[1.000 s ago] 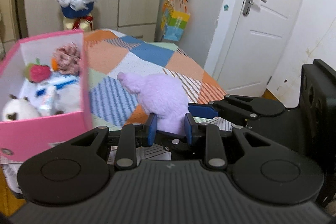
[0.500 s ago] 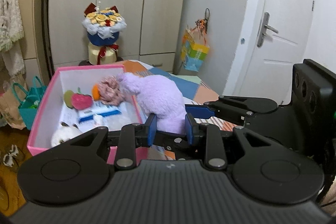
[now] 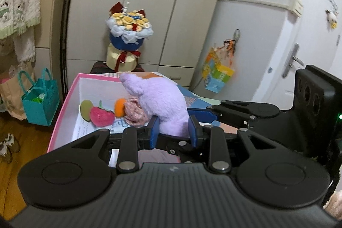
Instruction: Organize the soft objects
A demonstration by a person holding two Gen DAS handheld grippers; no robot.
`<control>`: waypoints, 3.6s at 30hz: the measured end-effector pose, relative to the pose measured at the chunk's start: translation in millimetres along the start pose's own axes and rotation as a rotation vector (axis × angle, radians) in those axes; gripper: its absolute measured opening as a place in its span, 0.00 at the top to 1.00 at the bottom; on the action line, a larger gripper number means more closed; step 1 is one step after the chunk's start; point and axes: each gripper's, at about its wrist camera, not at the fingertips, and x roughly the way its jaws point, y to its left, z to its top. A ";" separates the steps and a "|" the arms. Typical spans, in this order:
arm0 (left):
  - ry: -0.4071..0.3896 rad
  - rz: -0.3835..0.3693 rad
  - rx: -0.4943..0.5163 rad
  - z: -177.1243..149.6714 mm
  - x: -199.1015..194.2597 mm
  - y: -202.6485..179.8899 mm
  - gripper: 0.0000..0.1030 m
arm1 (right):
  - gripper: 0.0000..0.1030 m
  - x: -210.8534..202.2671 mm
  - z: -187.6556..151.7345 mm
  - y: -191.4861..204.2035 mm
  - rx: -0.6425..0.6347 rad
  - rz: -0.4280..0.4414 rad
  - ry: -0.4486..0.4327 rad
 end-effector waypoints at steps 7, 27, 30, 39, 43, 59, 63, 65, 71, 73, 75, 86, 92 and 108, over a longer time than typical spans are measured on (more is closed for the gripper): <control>0.051 0.044 -0.142 10.3 46.8 46.7 0.73 | 0.37 61.6 11.7 -30.4 0.031 0.093 0.093; 0.205 -0.049 -0.387 -4.5 111.4 108.3 0.59 | 0.36 138.0 -3.2 -33.0 -0.223 0.020 0.323; 0.181 -0.020 -0.361 -5.7 106.7 107.2 0.56 | 0.31 139.9 -4.6 -35.7 -0.224 -0.027 0.327; 0.098 0.096 -0.203 -6.6 75.6 93.9 0.48 | 0.24 106.7 -7.2 -38.5 -0.132 -0.007 0.226; 0.099 0.105 -0.172 -7.3 67.0 86.5 0.46 | 0.23 86.3 -8.6 -42.1 -0.032 0.019 0.166; 0.026 0.092 0.018 -18.5 11.2 27.5 0.17 | 0.23 -14.0 -33.7 -44.2 0.171 -0.084 0.044; 0.038 0.098 0.082 -22.5 4.7 10.8 0.16 | 0.20 -30.0 -40.6 -45.4 0.204 -0.137 0.032; 0.056 0.104 0.109 -23.5 3.9 4.4 0.13 | 0.20 -37.5 -43.9 -45.8 0.217 -0.150 0.028; 0.058 0.262 0.099 -26.2 -5.9 -8.9 0.01 | 0.13 -58.4 -49.6 -40.9 0.207 -0.193 0.017; 0.013 0.295 0.093 -29.8 -17.6 -12.7 0.01 | 0.07 -65.9 -51.6 -42.2 0.221 -0.215 0.010; -0.020 0.280 0.098 -33.3 -28.9 -15.1 0.00 | 0.02 -70.1 -52.9 -45.3 0.246 -0.257 0.021; 0.004 0.284 0.189 -49.4 -43.2 -43.4 0.00 | 0.00 -96.0 -59.2 -30.8 0.257 -0.461 0.059; 0.009 0.305 0.167 -58.8 -29.1 -50.0 0.00 | 0.00 -111.3 -65.0 -21.8 0.254 -0.461 -0.023; -0.036 0.326 0.211 -71.7 -39.3 -80.1 0.00 | 0.00 -142.0 -77.4 -7.1 0.281 -0.561 -0.050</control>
